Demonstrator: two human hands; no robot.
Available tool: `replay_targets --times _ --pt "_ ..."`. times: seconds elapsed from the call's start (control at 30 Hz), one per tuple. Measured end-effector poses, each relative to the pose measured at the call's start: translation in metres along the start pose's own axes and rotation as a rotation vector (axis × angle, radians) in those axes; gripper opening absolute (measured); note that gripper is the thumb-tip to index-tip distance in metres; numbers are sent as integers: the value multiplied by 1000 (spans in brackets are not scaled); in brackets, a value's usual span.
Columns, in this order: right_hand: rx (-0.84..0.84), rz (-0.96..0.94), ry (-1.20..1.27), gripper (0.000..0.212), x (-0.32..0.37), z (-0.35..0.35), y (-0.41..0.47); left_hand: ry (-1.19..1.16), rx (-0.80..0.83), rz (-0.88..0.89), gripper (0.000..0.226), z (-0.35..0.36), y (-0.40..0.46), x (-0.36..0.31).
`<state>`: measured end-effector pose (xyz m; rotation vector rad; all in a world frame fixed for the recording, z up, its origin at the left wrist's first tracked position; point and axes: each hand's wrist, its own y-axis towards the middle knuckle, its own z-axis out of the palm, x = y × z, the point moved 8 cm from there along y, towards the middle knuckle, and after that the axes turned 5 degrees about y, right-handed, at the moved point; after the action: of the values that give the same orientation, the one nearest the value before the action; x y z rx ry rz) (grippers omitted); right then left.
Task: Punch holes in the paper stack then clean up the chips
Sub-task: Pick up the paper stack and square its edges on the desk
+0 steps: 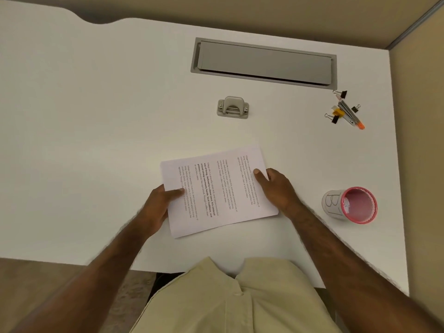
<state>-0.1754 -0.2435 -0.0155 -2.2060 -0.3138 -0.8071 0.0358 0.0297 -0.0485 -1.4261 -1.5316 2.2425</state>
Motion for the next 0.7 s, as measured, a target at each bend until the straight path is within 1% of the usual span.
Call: replay_targets --times 0.07,0.1,0.3,0.37,0.43,0.53,0.6,0.63,0.7 --pt "49 -18 11 38 -2 5 -2 0 -19 1 38 1 0 -1" --pt "61 -26 13 34 -3 6 -3 -3 -29 4 38 3 -1 -1" --pt "40 -48 17 32 -4 8 -5 -29 -108 18 35 6 -3 -2" --pt "48 -14 73 40 -9 6 -5 -42 -125 9 33 6 -1 -1" --pt "78 70 238 57 -17 6 -8 -74 -121 4 33 6 -1 1" --pt "210 281 758 72 -33 14 -22 -168 -95 10 37 11 -4 2" --pt "250 337 1033 84 -42 17 -30 -258 -100 16 42 17 -7 2" --pt "248 350 1133 87 -47 19 -35 -306 -114 16 44 20 -9 3" --pt "255 364 1265 84 -54 31 -46 -394 -145 12 46 29 -13 7"
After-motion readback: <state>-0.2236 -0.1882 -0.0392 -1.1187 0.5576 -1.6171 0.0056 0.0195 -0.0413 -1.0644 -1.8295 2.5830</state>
